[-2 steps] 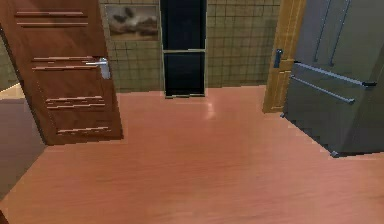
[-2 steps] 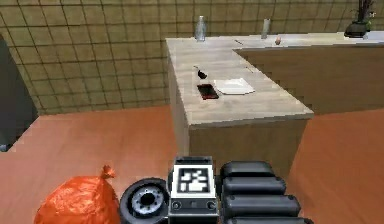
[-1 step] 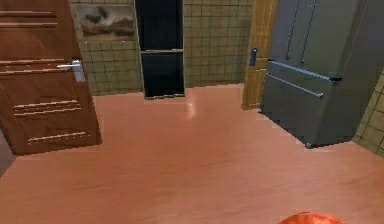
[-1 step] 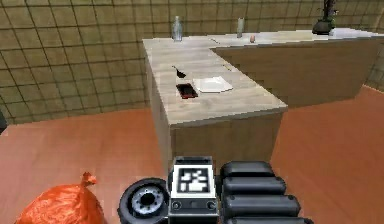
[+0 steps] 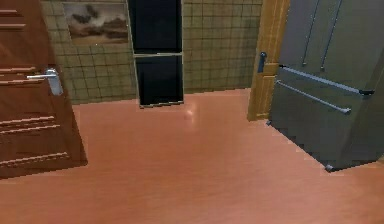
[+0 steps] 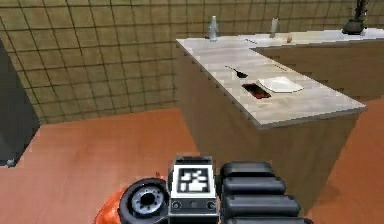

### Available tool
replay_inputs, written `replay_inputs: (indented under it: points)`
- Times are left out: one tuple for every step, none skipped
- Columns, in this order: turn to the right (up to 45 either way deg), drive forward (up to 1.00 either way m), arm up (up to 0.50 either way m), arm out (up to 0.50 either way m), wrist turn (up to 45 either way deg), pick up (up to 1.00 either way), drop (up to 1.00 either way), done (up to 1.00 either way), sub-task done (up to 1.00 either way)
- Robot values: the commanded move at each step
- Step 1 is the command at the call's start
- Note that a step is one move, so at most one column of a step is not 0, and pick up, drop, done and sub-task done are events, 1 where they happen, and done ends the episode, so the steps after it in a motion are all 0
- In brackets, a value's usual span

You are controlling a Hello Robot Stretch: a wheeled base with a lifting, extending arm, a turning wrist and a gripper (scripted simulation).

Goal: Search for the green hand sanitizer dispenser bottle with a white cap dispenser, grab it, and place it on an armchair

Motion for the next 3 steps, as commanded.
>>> replay_inputs:
  points:
    - [-12.0,0.0,0.0,0.0,0.0,0.0,0.0,0.0,0.0]
    - [0.0,0.3,0.0,0.0,0.0,0.0,0.0,0.0,0.0]
    - [-45.0,0.0,0.0,0.0,0.0,0.0,0.0,0.0,0.0]
